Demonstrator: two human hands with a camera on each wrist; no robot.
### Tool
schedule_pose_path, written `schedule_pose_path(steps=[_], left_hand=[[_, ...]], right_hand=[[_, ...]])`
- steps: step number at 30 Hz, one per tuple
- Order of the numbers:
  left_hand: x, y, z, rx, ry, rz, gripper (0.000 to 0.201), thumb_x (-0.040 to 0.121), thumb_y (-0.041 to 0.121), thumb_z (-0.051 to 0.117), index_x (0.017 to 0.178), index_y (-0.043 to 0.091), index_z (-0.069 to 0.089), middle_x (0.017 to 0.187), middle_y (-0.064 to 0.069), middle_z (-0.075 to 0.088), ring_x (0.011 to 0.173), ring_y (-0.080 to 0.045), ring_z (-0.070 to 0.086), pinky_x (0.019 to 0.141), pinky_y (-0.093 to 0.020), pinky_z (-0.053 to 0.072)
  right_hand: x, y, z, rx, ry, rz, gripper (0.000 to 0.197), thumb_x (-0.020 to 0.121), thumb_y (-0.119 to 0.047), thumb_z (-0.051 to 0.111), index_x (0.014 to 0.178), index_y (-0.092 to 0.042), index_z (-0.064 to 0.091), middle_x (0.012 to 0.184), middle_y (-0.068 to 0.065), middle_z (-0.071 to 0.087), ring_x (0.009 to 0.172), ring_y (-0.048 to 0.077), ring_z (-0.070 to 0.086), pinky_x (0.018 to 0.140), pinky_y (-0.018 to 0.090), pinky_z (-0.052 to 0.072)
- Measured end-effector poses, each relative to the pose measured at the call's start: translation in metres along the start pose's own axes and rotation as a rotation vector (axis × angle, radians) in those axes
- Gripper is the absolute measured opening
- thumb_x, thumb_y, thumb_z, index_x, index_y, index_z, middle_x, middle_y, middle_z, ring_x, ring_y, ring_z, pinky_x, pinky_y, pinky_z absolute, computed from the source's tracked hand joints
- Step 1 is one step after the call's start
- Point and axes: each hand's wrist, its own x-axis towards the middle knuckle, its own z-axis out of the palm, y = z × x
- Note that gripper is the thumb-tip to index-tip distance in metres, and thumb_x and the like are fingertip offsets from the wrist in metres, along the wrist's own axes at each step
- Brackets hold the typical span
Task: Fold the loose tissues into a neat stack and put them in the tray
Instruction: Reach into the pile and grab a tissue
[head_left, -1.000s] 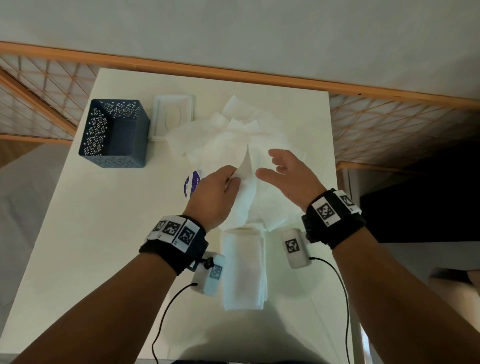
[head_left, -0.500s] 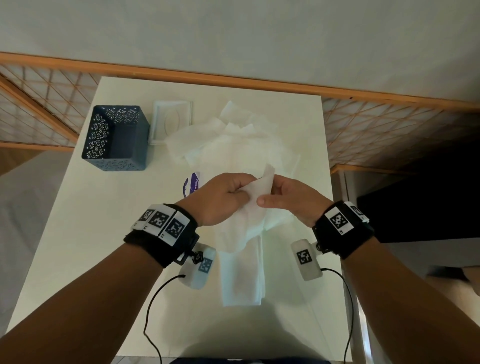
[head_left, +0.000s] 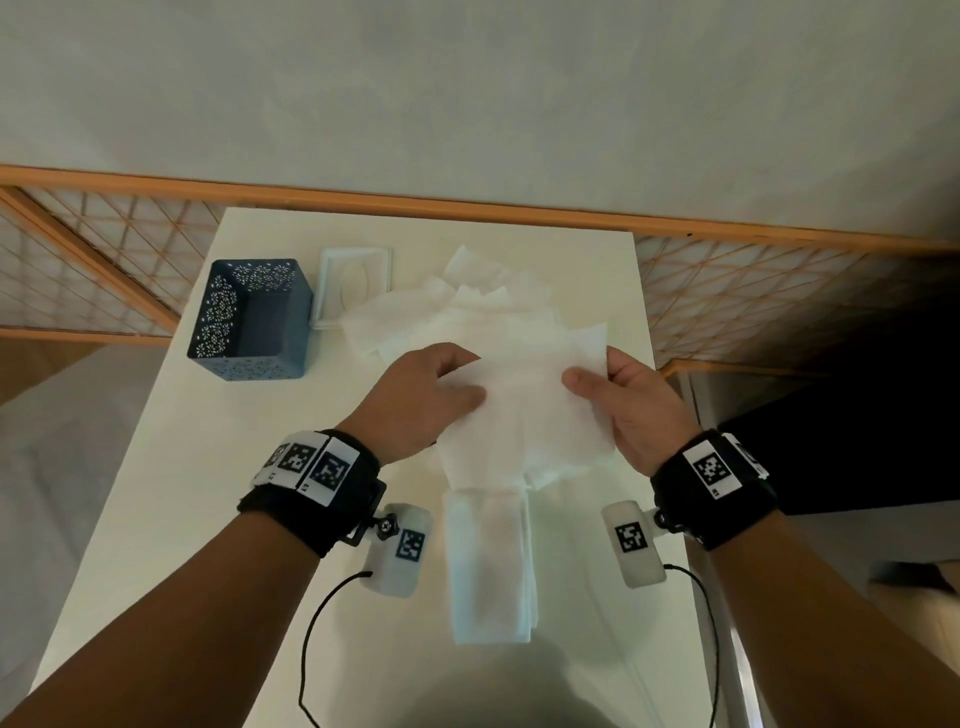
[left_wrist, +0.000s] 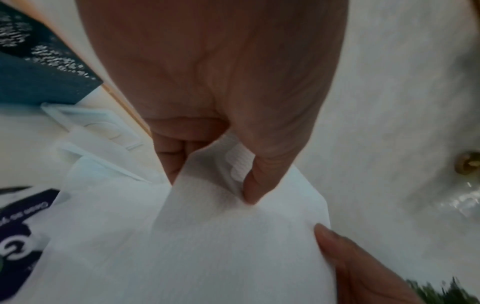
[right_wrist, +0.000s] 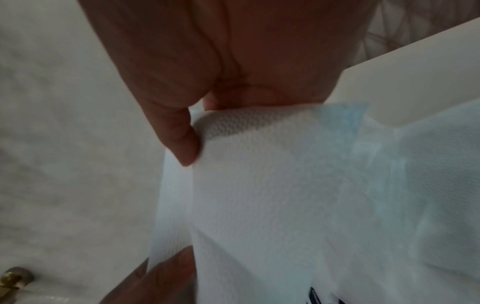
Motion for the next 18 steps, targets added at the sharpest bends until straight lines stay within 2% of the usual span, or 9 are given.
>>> schedule_pose_path(steps=[3,5,7,9,12,14,16,18], left_hand=[[0.002,0.001,-0.003,-0.099,0.141,-0.012,0.018,0.092,0.030,0.079,0.106,0.021,0.073,0.089,0.004,0.078,0.077,-0.016,0.074,0.073,-0.033,0.058],[0.001,0.004,-0.002,-0.178,0.197,0.003,0.016,0.093,0.025,0.079,0.095,0.012,0.071,0.081,0.001,0.076,0.072,-0.015,0.069,0.073,-0.031,0.053],[-0.002,0.008,-0.001,-0.241,0.236,0.007,0.028,0.091,0.030,0.081,0.088,0.005,0.067,0.079,-0.008,0.073,0.070,-0.020,0.065,0.072,-0.037,0.051],[-0.003,0.012,0.000,-0.251,0.272,0.028,0.033,0.089,0.035,0.079,0.088,0.005,0.067,0.085,-0.014,0.073,0.072,-0.023,0.065,0.073,-0.041,0.053],[-0.005,0.018,0.001,-0.201,0.346,0.058,0.029,0.093,0.034,0.077,0.086,0.007,0.067,0.084,-0.010,0.072,0.074,-0.028,0.067,0.071,-0.047,0.056],[-0.007,0.021,0.004,-0.182,0.378,0.060,0.031,0.093,0.035,0.076,0.087,0.006,0.065,0.087,-0.014,0.070,0.076,-0.033,0.067,0.069,-0.049,0.058],[-0.009,0.026,0.010,-0.190,0.412,0.057,0.030,0.093,0.033,0.074,0.083,0.008,0.060,0.079,-0.008,0.066,0.064,-0.023,0.061,0.061,-0.042,0.053],[-0.012,0.032,0.017,-0.207,0.412,0.060,0.031,0.094,0.033,0.072,0.081,0.010,0.056,0.073,-0.004,0.060,0.062,-0.015,0.054,0.061,-0.038,0.048]], right_hand=[[0.003,-0.005,-0.002,0.018,0.068,-0.035,0.035,0.090,-0.013,0.072,0.124,-0.004,0.069,0.120,0.019,0.074,0.107,0.034,0.072,0.096,0.051,0.057],[0.006,-0.008,-0.002,-0.007,0.111,-0.050,0.030,0.094,-0.012,0.071,0.123,-0.003,0.069,0.120,0.020,0.074,0.111,0.040,0.071,0.101,0.058,0.054],[0.008,-0.009,0.000,-0.048,0.143,-0.064,0.028,0.095,-0.013,0.072,0.121,-0.004,0.069,0.120,0.021,0.074,0.113,0.043,0.069,0.103,0.065,0.051],[0.008,-0.012,0.003,-0.090,0.166,-0.079,0.029,0.092,-0.018,0.076,0.118,-0.007,0.072,0.118,0.020,0.075,0.108,0.039,0.071,0.103,0.067,0.050],[0.005,-0.018,0.009,-0.195,0.198,-0.101,0.032,0.083,-0.032,0.077,0.109,-0.014,0.075,0.110,0.013,0.078,0.106,0.039,0.072,0.097,0.067,0.053],[0.002,-0.021,0.013,-0.273,0.221,-0.126,0.027,0.084,-0.035,0.075,0.105,-0.019,0.075,0.104,0.005,0.079,0.100,0.033,0.075,0.092,0.064,0.057],[0.000,-0.025,0.019,-0.359,0.246,-0.164,0.019,0.088,-0.033,0.075,0.104,-0.023,0.073,0.101,-0.002,0.079,0.094,0.024,0.076,0.087,0.059,0.060],[-0.004,-0.028,0.027,-0.414,0.254,-0.192,0.021,0.087,-0.037,0.075,0.102,-0.024,0.069,0.097,-0.001,0.078,0.089,0.024,0.075,0.083,0.057,0.062]])
